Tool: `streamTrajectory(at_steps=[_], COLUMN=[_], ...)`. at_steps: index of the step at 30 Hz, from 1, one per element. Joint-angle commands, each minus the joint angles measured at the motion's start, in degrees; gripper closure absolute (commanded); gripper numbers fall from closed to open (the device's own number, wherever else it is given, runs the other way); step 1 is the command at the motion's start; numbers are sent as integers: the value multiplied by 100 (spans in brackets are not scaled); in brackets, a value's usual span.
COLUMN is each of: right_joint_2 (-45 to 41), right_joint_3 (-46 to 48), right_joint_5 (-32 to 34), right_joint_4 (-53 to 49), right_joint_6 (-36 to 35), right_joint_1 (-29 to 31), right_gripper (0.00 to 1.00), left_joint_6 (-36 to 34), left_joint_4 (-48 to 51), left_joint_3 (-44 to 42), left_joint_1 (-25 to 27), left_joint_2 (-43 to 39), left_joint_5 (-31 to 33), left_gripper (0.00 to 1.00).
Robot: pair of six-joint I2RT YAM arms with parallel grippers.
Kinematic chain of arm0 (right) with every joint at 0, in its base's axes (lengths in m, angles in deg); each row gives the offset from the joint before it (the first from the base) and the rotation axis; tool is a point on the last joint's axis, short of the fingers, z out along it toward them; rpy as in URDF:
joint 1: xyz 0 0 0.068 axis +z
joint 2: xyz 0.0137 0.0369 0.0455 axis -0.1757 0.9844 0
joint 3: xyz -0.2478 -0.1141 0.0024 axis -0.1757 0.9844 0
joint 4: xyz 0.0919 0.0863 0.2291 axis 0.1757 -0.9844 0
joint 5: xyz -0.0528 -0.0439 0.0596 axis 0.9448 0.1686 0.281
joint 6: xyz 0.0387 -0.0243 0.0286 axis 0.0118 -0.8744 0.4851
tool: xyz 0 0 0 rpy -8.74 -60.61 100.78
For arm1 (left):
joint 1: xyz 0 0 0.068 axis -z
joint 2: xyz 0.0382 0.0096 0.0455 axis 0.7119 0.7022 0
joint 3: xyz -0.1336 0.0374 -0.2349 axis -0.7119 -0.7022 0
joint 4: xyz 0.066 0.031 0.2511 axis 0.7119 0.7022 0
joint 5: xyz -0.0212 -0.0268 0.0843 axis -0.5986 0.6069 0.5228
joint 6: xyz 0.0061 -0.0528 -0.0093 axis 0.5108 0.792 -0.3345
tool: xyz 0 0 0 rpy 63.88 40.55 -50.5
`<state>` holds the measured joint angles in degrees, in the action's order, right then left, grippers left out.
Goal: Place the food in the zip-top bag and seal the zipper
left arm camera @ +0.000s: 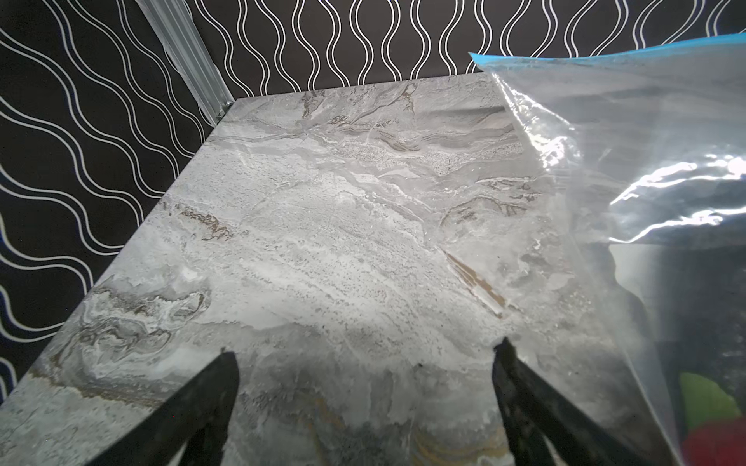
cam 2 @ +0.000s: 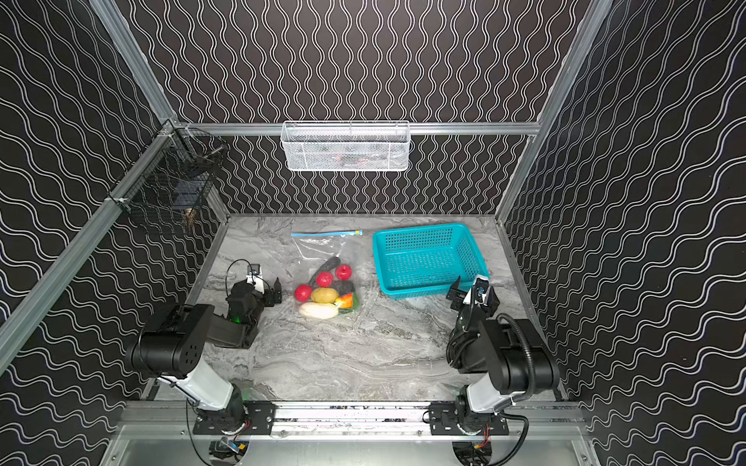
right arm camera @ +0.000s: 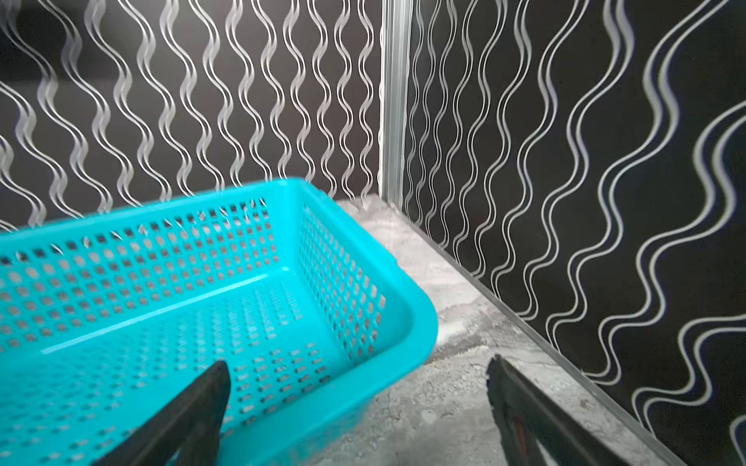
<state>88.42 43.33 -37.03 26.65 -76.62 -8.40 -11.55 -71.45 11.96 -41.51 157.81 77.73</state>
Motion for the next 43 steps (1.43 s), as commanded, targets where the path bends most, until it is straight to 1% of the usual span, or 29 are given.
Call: streamTrajectory(at_steps=[1,2,3,4,6,8,10,34,38,43], right_joint_2=[-157,-81,-35,-29,-77,-49,-88,-63,-50,-62], right_joint_3=[-598,-696,-608,-593,-618,-589,-564,-588,-606,-590], right_joint_5=[-853,-1196,-1535,-1580,-1541,-1543,-1386,-1444,-1485,-1460], right_joint_4=[-1521,-1526,-1272,-1229,-1389,-1216,-1243,-1254,-1300,-1261], right_joint_6=[223,252,300,289,276,217,233,207,301,215], right_joint_1=[-118,-270,-446,-487,-488,-488,-448,-444,-460,-452], right_gripper=[1,1,1,1,1,1,1,1,1,1], left_joint_6=[-29,-25,-42,-31,-56,-53,-46,-50,-56,-53], left_joint_4=[-180,-146,-219,-166,-188,-185,-174,-182,-185,-191], left_joint_3=[23,23,23,37,43,33,31,35,31,33], left_joint_1=[10,8,15,12,25,25,25,25,25,25], left_joint_2=[1,-8,22,-1,16,13,4,5,3,5], left_joint_5=[60,59,59,55,68,80,77,85,78,79], left_gripper=[1,1,1,1,1,1,1,1,1,1])
